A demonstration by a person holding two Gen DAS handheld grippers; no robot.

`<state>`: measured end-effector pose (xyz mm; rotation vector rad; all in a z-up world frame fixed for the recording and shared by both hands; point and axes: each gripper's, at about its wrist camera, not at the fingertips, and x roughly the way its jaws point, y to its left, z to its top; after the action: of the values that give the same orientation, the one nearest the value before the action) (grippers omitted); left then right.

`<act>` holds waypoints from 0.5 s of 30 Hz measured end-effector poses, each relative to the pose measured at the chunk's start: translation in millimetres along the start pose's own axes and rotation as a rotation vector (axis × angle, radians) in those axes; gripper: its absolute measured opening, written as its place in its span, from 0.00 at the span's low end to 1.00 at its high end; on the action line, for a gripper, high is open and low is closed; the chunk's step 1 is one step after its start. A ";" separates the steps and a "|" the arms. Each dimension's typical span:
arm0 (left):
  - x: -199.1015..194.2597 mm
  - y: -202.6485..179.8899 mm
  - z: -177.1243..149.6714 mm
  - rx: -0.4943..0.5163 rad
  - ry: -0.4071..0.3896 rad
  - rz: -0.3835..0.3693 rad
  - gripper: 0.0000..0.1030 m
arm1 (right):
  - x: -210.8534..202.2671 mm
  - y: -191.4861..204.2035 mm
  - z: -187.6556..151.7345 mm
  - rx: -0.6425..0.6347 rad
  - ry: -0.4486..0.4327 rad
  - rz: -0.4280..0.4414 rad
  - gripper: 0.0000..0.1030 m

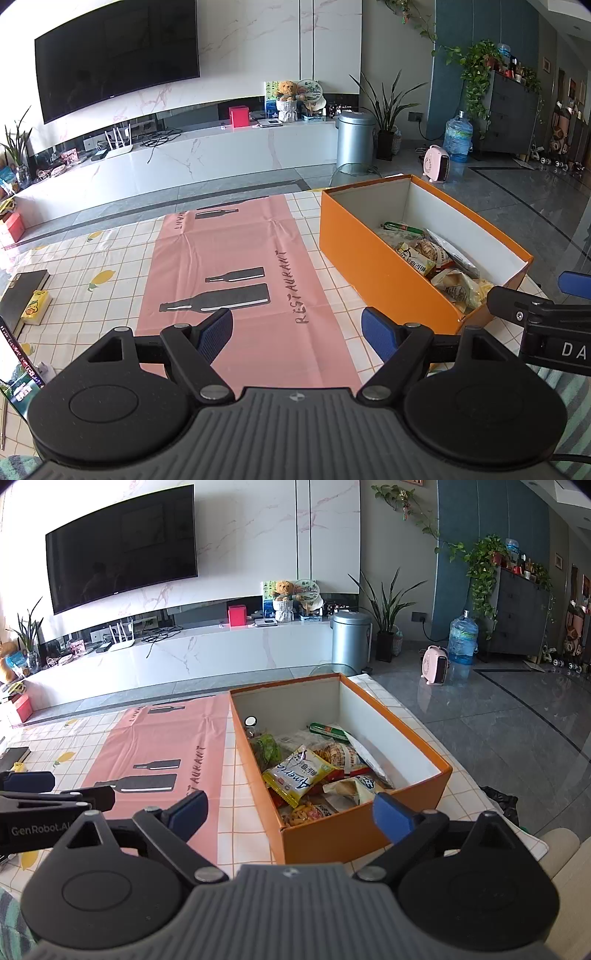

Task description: Organize snacks

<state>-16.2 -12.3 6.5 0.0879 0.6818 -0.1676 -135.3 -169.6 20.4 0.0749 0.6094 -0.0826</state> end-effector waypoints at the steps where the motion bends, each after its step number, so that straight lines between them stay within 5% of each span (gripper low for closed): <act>1: 0.1 0.2 0.1 0.000 0.001 0.000 0.90 | 0.0 -0.1 -0.1 0.000 -0.001 0.001 0.90; 15: -1.7 0.9 0.4 -0.003 0.002 0.002 0.90 | 0.0 1.7 -0.6 -0.003 0.002 0.002 0.91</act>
<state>-17.1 -11.2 7.8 0.0859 0.6836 -0.1644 -135.5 -167.8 20.0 0.0727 0.6114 -0.0797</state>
